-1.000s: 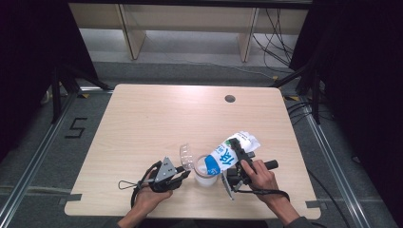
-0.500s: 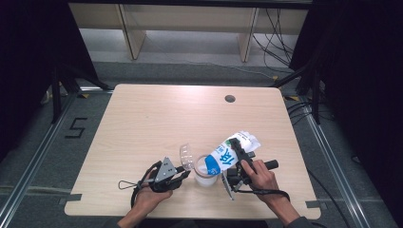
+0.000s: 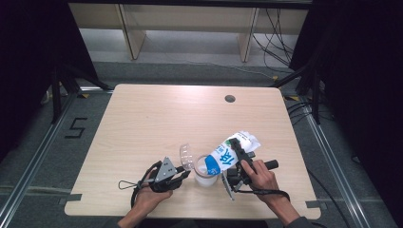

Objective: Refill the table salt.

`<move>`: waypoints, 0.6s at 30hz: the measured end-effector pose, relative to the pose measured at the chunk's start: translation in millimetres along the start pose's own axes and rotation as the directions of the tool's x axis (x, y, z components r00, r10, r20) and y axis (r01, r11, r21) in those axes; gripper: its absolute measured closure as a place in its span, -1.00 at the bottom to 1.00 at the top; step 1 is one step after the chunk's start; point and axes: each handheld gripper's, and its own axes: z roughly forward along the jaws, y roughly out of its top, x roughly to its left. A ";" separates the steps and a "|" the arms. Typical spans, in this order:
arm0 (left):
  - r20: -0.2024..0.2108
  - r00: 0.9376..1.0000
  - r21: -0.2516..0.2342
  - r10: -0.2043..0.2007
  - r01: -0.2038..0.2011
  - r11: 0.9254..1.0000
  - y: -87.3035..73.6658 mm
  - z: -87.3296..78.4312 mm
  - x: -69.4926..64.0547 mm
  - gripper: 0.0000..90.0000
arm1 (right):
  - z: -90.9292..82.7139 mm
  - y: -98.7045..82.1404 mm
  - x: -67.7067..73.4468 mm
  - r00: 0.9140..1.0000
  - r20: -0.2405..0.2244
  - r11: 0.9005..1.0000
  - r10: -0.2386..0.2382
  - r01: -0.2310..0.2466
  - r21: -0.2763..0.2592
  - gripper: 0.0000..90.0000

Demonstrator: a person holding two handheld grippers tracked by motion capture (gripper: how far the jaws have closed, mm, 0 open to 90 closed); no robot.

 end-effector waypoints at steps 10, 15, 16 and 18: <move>0.000 1.000 -0.005 0.000 0.000 1.000 0.1 0.3 -0.3 0.65 | -0.2 0.1 0.1 1.000 -0.003 1.000 -0.001 0.001 0.001 0.41; -0.004 1.000 -0.003 0.000 0.000 1.000 0.2 0.0 -0.5 0.65 | 0.2 -0.4 0.0 1.000 0.001 1.000 0.000 0.000 -0.003 0.41; -0.002 1.000 -0.004 0.000 0.000 1.000 0.1 0.1 -0.4 0.65 | 0.2 -0.4 0.1 1.000 0.000 1.000 -0.002 0.002 -0.001 0.41; -0.004 1.000 -0.001 0.001 -0.001 1.000 0.3 -0.1 -0.5 0.65 | 0.0 -0.3 0.2 1.000 -0.003 1.000 0.000 0.000 -0.001 0.41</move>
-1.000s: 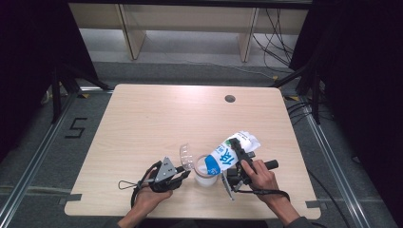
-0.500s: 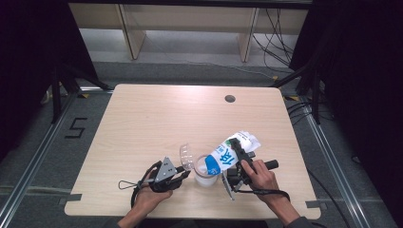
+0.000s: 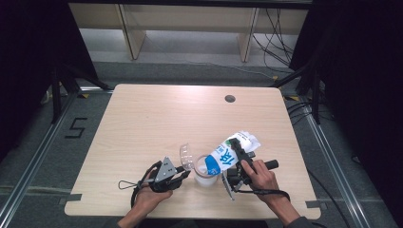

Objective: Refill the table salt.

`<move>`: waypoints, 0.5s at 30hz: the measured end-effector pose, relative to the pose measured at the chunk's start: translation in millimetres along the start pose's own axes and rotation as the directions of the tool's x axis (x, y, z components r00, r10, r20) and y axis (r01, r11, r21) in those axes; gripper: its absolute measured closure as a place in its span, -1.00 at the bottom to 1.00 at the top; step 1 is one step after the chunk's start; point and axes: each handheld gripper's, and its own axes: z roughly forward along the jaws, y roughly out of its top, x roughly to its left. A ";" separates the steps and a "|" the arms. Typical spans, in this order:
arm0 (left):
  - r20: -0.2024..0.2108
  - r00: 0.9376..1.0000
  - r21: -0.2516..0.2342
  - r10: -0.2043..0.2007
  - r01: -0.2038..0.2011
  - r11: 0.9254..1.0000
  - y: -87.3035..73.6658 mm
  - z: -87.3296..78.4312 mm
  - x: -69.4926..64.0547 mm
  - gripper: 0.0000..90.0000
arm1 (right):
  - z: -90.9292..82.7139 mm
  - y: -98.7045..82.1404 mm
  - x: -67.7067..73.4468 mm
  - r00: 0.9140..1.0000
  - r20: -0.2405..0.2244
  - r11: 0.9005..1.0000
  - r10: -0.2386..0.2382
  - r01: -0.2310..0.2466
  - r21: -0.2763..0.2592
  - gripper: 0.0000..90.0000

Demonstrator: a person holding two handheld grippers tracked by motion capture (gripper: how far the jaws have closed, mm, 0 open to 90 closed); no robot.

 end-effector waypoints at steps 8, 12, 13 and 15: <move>-0.002 1.000 0.000 -0.006 0.006 1.000 0.2 -0.6 -0.1 0.65 | -1.5 -0.2 3.6 0.999 -0.011 0.999 0.042 -0.042 0.019 0.42; -0.003 1.000 -0.001 -0.005 0.005 1.000 0.3 -0.6 -0.2 0.65 | -2.4 -0.2 4.8 0.998 -0.011 0.998 0.059 -0.058 0.026 0.43; -0.003 1.000 -0.001 -0.006 0.006 1.000 0.3 -0.6 -0.2 0.65 | -2.3 -0.3 5.0 0.998 -0.010 0.998 0.061 -0.061 0.025 0.43; -0.004 1.000 -0.002 -0.006 0.006 1.000 0.2 -0.5 -0.2 0.65 | -2.2 -0.2 5.0 0.998 -0.008 0.998 0.060 -0.059 0.025 0.43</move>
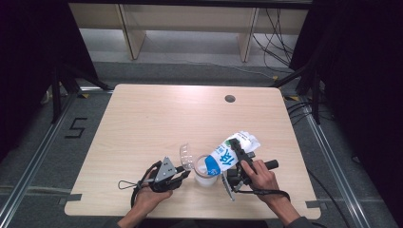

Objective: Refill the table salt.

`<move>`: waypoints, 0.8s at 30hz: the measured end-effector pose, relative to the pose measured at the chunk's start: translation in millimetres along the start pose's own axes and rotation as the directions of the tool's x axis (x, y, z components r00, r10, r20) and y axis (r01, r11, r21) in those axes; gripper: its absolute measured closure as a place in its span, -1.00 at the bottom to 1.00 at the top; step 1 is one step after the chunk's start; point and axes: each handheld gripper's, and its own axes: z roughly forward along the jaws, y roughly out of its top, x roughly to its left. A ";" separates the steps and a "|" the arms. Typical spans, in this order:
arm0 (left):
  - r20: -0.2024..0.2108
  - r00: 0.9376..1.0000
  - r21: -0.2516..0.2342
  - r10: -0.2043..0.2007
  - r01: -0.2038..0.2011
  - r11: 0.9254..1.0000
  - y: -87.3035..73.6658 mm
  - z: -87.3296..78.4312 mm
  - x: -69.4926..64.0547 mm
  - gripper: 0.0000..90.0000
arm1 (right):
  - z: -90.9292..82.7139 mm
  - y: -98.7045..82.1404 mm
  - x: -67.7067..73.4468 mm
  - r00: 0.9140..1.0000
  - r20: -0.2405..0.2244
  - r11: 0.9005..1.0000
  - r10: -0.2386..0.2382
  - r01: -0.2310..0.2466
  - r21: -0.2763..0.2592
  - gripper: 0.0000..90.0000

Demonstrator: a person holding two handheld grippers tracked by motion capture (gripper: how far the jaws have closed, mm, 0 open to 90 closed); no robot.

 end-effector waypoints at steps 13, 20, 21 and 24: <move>0.000 1.000 0.002 0.001 -0.001 1.000 0.1 -0.2 0.1 0.65 | 0.9 -0.4 0.7 1.000 0.019 1.000 -0.002 0.002 -0.021 0.44; -0.001 1.000 0.000 0.002 -0.002 1.000 0.1 -0.1 0.0 0.65 | 1.1 -0.4 0.4 1.000 0.020 1.000 -0.004 0.004 -0.024 0.45; -0.002 1.000 0.002 0.003 -0.003 1.000 0.0 -0.3 0.1 0.65 | 1.1 -0.4 0.4 1.000 0.021 1.000 -0.005 0.006 -0.024 0.45; -0.002 1.000 0.002 0.003 -0.003 1.000 0.1 -0.3 0.1 0.65 | 0.6 -0.6 0.3 1.000 0.023 1.000 -0.007 0.008 -0.022 0.45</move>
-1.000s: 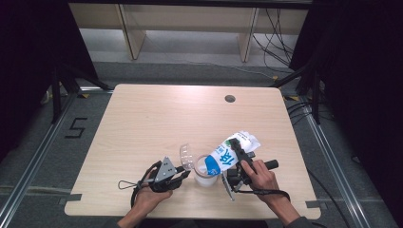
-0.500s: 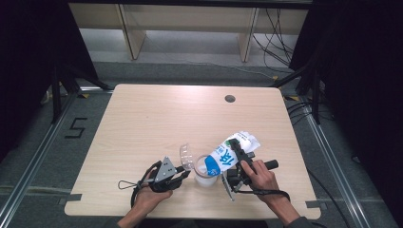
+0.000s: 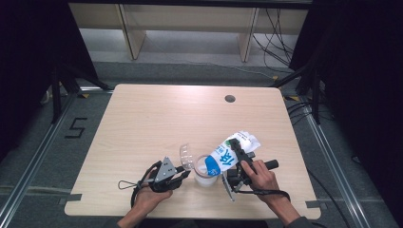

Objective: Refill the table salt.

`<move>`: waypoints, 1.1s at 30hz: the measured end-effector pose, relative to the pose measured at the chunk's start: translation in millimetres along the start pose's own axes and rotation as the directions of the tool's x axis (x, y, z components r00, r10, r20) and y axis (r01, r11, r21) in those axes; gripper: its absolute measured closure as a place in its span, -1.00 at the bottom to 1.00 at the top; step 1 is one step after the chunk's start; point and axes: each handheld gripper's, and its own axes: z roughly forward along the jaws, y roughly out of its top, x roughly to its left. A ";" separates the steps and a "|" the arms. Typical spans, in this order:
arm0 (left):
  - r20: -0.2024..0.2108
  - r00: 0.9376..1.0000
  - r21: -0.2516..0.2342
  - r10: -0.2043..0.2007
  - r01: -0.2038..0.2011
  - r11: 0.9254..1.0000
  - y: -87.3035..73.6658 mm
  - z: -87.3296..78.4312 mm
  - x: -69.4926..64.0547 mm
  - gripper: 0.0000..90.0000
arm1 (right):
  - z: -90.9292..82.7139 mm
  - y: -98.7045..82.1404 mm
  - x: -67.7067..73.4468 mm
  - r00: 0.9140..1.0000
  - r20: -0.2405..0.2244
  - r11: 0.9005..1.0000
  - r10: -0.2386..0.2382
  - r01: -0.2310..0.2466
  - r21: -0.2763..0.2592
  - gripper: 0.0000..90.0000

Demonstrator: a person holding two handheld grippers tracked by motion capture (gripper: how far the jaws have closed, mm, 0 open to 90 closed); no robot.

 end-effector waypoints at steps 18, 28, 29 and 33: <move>0.000 1.000 -0.005 -0.003 0.003 1.000 -0.1 -0.1 -0.3 0.65 | 0.1 -0.4 -1.5 1.000 0.007 1.000 -0.020 0.020 -0.003 0.46; 0.000 1.000 -0.005 -0.003 0.003 1.000 -0.1 0.0 -0.3 0.65 | -2.1 1.7 -4.1 0.998 -0.057 0.998 -0.041 0.043 0.038 0.48; 0.002 1.000 -0.004 -0.004 0.004 1.000 -0.1 0.0 -0.2 0.65 | -2.4 1.7 -3.7 0.998 -0.055 0.998 -0.037 0.039 0.039 0.48; 0.002 1.000 -0.004 -0.004 0.004 1.000 0.0 0.0 -0.3 0.64 | 0.1 0.7 -2.0 0.999 0.004 0.999 -0.038 0.038 -0.009 0.48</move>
